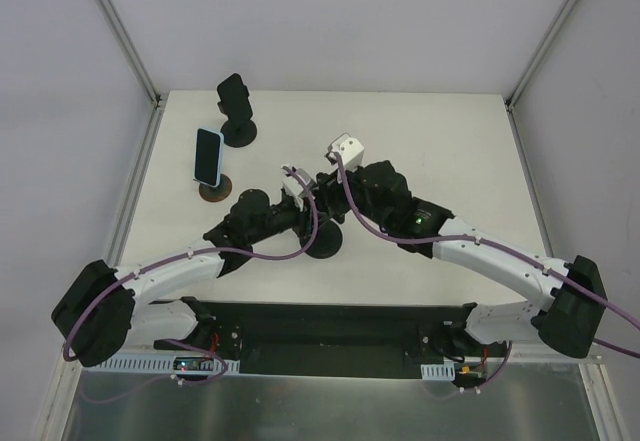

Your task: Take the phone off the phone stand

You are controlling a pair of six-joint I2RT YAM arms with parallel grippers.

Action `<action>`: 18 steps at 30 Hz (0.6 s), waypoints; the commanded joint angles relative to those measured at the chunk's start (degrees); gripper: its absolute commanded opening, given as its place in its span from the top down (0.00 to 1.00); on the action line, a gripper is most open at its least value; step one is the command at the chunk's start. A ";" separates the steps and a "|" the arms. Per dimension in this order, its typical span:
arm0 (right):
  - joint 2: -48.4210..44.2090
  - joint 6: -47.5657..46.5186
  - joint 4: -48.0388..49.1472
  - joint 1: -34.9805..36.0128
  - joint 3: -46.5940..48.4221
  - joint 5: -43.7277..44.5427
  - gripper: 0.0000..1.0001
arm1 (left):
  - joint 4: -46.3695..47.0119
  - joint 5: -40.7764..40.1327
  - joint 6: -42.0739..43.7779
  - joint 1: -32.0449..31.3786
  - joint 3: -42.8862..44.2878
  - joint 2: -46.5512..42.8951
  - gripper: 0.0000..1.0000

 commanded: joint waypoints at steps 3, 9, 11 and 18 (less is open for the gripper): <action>1.14 -0.28 2.95 -0.18 1.09 1.20 0.64 | 0.80 -1.20 -1.54 0.16 -2.44 -2.66 1.00; 0.61 -0.80 3.22 -0.27 0.92 0.32 0.97 | 6.76 -3.49 -1.80 0.16 -6.74 -4.77 0.66; 0.44 -0.98 3.31 -0.18 0.74 0.15 0.99 | 7.83 -3.76 -1.54 0.24 -8.50 -5.65 0.54; -0.09 -1.16 3.92 -0.18 0.30 -1.52 0.99 | 9.15 -3.32 -0.48 0.24 -10.61 -5.83 0.43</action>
